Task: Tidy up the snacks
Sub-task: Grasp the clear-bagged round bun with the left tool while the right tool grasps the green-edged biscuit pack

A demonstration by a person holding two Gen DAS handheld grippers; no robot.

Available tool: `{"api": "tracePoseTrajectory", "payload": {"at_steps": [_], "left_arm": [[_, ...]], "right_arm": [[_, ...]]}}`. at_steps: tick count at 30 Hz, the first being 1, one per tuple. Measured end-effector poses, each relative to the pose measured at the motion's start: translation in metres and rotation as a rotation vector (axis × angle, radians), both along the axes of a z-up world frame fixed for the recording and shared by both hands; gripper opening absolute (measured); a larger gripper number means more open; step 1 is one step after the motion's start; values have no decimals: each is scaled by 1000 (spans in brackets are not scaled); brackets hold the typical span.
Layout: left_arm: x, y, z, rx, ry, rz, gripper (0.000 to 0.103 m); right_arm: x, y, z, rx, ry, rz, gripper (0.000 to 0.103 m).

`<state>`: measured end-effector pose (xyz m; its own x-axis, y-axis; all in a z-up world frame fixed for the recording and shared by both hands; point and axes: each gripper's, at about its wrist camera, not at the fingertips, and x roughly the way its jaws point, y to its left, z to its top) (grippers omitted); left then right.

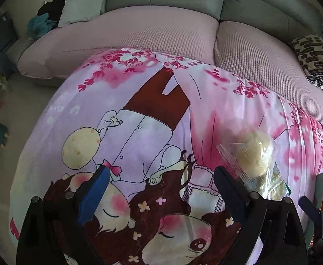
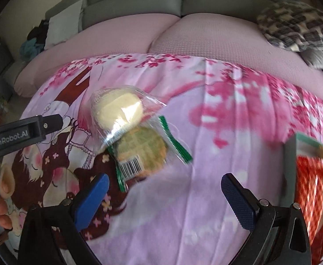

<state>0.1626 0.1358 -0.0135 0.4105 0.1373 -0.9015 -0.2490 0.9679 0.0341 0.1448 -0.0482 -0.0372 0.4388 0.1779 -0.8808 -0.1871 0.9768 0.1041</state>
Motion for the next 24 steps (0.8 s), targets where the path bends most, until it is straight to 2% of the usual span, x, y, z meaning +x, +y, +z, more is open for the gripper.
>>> {"api": "tracePoseTrajectory", "payload": {"at_steps": [12,19,24], "left_arm": [[10,7,-4,-39,-9,14,95],[14,3,3,-80,-29,1,95],[19,-13,5,-114,-45,-55,95]], "right_arm": [[34,24,-21,-80,17,51,103],[37,5,-20,-62,19,-12,102],[37,-12,-20,-61,18,-59,102]]}}
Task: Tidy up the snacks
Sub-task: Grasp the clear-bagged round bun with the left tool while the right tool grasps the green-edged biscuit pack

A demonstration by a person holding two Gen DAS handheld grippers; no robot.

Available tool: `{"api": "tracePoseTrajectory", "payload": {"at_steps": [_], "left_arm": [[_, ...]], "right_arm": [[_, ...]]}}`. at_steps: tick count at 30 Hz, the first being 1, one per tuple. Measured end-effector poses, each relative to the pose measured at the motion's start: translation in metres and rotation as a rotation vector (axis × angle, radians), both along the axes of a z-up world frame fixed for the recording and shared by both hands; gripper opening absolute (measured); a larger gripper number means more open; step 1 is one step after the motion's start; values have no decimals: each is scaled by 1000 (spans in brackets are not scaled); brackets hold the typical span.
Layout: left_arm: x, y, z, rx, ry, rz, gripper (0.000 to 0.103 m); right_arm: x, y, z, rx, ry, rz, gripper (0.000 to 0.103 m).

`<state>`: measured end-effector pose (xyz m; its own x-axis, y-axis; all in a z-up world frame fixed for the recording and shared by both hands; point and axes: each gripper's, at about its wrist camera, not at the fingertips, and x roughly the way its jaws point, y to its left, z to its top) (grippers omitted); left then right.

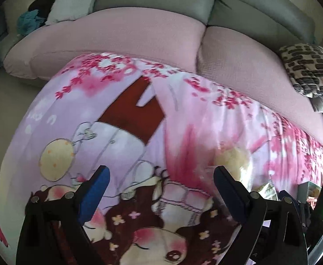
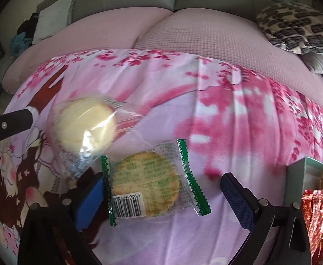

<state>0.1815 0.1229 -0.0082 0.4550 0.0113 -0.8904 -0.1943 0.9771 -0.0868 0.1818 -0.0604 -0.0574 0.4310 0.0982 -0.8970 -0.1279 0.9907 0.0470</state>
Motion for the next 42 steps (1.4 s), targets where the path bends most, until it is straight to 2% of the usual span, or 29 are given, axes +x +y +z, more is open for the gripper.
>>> {"api": "tracePoseTrajectory", "payload": {"at_steps": [8,13,19,26,28,30,33,35,42], "left_arm": [[6,-34,-7,-52,-13,-90,95],[12,-53,-21,-132,-2,-132,95],[17,-72,-36,-70,17,-141,95],[22,-70,-41,-51,-4,-138,95],[21,-70,-41,-56,-5,-139,92],[22,-72,-41,-59,-1,-147,84],[21,-76,-41,-39,4,-152,79],[21,-77,-41,-43,2,-153,77],[17,-76,-38,-55,5,-155,67]], "right_arm": [[-3,-20,-1,-4,-4,-36,101],[-4,-30,-2,-4,-2,-61,101],[-5,-31,-3,-9,-3,-59,101],[-3,-30,-3,-16,-1,-61,101],[-3,-29,-4,-17,-3,-61,101],[-3,-29,-4,-16,-3,-59,101],[-5,-30,-3,-12,-9,-54,95],[-7,-30,0,-6,-21,-50,83],[-12,-30,8,14,-41,-40,70]]}}
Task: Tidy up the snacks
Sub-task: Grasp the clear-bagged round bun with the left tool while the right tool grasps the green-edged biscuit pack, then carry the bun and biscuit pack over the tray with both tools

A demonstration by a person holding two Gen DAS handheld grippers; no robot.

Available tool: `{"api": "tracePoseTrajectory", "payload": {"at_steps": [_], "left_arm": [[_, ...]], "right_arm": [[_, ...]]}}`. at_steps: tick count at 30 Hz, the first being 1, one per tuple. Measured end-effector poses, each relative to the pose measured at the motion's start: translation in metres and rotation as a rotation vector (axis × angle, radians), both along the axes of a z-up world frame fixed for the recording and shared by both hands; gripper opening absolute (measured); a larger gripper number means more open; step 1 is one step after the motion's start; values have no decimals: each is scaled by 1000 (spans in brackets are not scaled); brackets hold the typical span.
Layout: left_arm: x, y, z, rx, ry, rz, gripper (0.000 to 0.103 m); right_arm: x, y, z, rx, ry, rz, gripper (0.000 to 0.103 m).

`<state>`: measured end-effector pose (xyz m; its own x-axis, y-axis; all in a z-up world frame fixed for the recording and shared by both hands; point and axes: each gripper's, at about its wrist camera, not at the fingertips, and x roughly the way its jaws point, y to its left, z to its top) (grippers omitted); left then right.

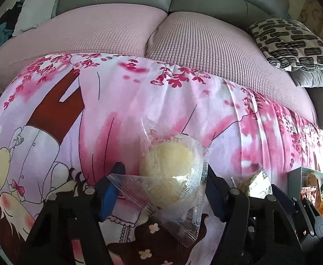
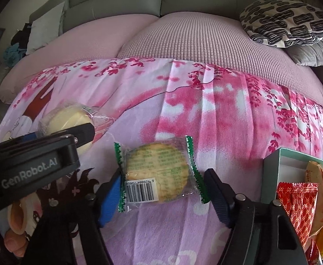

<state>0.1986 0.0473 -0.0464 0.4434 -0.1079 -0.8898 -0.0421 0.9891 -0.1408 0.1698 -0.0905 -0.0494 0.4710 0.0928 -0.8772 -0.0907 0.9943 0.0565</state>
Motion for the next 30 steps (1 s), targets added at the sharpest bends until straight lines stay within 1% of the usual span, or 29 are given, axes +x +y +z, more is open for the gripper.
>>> {"api": "tracePoseTrajectory", "payload": {"at_steps": [1,2,10,18,26,28,30], "left_arm": [[0,0,0,0,2,1,64],[-2,1,1,-4,4,2,56],[-11,7,9,-1,14,19,54],[-23,5,34,13,-8,17,54],[-47,-8,61,16,-47,-11,54],[-54,-13,67,-2,-55,-26,54],[-62,-20,73,-48,-63,-48,54]], "right_arm": [[-1,1,2,4,-1,5,66],[-2,2,3,2,-3,10,65],[-21,-2,10,26,-7,3,63],[-53,-15,31,77,-48,-35,63],[-93,-38,49,127,-76,-101,63],[-104,-46,54,136,-84,-126,63],[-113,-53,59,145,-95,-145,63]]}}
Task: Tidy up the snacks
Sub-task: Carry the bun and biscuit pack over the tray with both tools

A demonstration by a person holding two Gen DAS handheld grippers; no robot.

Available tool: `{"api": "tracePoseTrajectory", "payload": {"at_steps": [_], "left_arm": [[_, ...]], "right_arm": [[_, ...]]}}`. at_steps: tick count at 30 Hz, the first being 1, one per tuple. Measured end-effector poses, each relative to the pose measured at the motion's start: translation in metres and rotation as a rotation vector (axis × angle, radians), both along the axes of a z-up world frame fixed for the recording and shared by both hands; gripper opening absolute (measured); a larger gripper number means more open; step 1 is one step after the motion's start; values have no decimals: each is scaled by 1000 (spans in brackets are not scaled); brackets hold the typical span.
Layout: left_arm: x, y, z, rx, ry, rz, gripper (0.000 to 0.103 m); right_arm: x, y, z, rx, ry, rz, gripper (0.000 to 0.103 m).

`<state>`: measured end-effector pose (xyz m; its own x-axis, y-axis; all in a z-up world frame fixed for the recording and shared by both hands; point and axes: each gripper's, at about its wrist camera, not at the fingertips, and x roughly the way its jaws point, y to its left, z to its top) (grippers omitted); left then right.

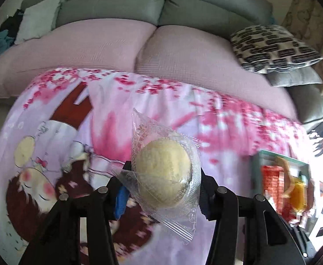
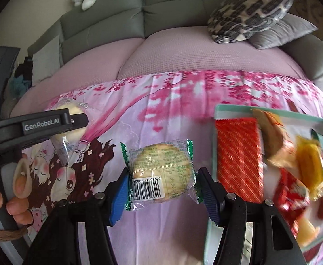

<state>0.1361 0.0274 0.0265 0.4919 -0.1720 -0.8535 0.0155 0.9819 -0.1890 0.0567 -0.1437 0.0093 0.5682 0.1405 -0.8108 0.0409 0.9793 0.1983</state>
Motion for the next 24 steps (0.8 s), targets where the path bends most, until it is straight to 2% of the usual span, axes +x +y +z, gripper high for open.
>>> {"api": "tracePoseTrajectory", "payload": {"at_steps": [8,13,24], "left_arm": [[-25,-53,21,-28,-46,-126,54],[-39,-92,30,-22,-69,-226,54],[-61,-155,17,5,-26,-387,54]], "right_arm": [[-29,-55,22,15,-46,-141,63],[-41,-99,33,-24,-65,-265,63],[-74,-176,31,-40,-41,-498,63]]}}
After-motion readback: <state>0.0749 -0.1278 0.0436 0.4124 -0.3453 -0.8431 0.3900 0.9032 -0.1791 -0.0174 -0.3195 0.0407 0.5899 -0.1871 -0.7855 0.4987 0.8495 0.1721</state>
